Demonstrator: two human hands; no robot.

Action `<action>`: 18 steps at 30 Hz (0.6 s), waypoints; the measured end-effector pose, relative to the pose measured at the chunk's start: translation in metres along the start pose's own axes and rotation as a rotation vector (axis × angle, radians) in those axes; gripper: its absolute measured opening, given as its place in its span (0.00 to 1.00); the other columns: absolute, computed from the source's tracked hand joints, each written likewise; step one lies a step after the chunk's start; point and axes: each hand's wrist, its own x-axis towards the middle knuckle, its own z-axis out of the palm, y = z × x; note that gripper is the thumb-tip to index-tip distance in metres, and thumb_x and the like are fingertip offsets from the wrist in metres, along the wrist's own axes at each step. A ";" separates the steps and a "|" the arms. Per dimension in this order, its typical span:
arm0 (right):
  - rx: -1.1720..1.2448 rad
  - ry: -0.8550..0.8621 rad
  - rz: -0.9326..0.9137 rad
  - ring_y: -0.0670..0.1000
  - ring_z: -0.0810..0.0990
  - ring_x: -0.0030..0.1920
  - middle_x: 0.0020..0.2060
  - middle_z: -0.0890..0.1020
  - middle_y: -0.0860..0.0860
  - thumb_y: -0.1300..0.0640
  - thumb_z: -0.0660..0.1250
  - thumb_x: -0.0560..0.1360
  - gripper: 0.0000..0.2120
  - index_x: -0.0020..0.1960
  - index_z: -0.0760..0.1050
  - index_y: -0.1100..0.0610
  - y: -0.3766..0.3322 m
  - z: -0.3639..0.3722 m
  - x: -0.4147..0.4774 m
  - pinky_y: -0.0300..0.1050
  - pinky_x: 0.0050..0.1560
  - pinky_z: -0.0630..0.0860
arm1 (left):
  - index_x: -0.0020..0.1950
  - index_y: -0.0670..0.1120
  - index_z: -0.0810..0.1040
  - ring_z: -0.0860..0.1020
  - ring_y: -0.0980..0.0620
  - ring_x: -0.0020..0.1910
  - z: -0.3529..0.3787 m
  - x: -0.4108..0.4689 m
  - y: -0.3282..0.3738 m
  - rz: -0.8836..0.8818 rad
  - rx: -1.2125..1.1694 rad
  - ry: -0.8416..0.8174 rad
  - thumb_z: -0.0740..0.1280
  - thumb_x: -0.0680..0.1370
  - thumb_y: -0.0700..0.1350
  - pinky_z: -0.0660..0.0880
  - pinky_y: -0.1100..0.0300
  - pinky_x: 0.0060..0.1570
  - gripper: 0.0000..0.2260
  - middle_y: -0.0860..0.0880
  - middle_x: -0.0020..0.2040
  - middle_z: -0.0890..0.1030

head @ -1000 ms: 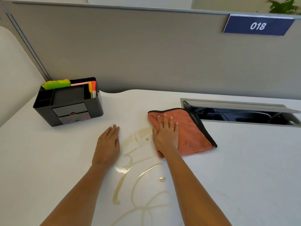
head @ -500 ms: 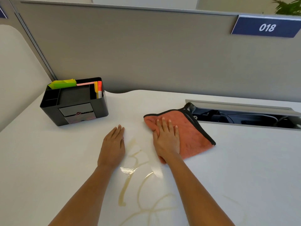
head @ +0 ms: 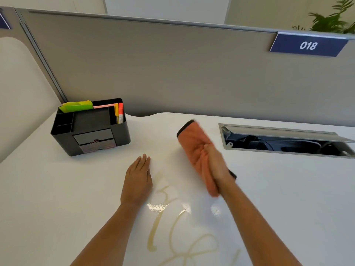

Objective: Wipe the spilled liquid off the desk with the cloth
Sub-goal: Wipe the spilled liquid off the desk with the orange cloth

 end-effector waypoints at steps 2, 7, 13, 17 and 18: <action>0.225 0.049 0.024 0.45 0.78 0.44 0.44 0.81 0.49 0.53 0.55 0.80 0.14 0.43 0.77 0.51 -0.024 -0.011 0.014 0.42 0.52 0.72 | 0.71 0.42 0.66 0.64 0.47 0.73 0.000 0.000 0.000 -0.007 -0.003 -0.001 0.55 0.78 0.37 0.59 0.55 0.73 0.20 0.45 0.73 0.67; 0.365 0.072 0.090 0.54 0.79 0.46 0.42 0.81 0.53 0.57 0.60 0.79 0.08 0.46 0.76 0.58 -0.036 -0.045 0.035 0.48 0.52 0.74 | 0.71 0.42 0.66 0.63 0.47 0.73 0.000 0.001 0.000 -0.010 0.001 -0.013 0.55 0.78 0.37 0.58 0.55 0.73 0.20 0.45 0.73 0.67; -0.838 0.213 -0.030 0.60 0.72 0.65 0.66 0.73 0.59 0.56 0.60 0.77 0.22 0.71 0.65 0.58 -0.009 -0.069 0.054 0.53 0.64 0.69 | 0.71 0.42 0.67 0.64 0.47 0.73 0.000 0.001 0.000 -0.011 -0.004 -0.005 0.56 0.78 0.37 0.59 0.54 0.73 0.20 0.45 0.73 0.67; -1.028 0.021 -0.141 0.58 0.63 0.72 0.73 0.64 0.56 0.39 0.53 0.77 0.29 0.72 0.61 0.55 0.018 -0.022 0.042 0.58 0.72 0.60 | 0.71 0.42 0.67 0.63 0.47 0.73 -0.001 0.000 0.002 -0.021 -0.002 -0.006 0.55 0.78 0.37 0.59 0.55 0.73 0.20 0.45 0.73 0.67; -1.112 -0.017 -0.106 0.60 0.56 0.75 0.75 0.58 0.56 0.35 0.49 0.76 0.33 0.75 0.56 0.53 0.029 -0.008 0.036 0.61 0.73 0.52 | 0.71 0.42 0.67 0.63 0.48 0.73 -0.002 0.000 0.002 -0.022 -0.003 -0.004 0.55 0.78 0.37 0.59 0.55 0.73 0.20 0.46 0.73 0.67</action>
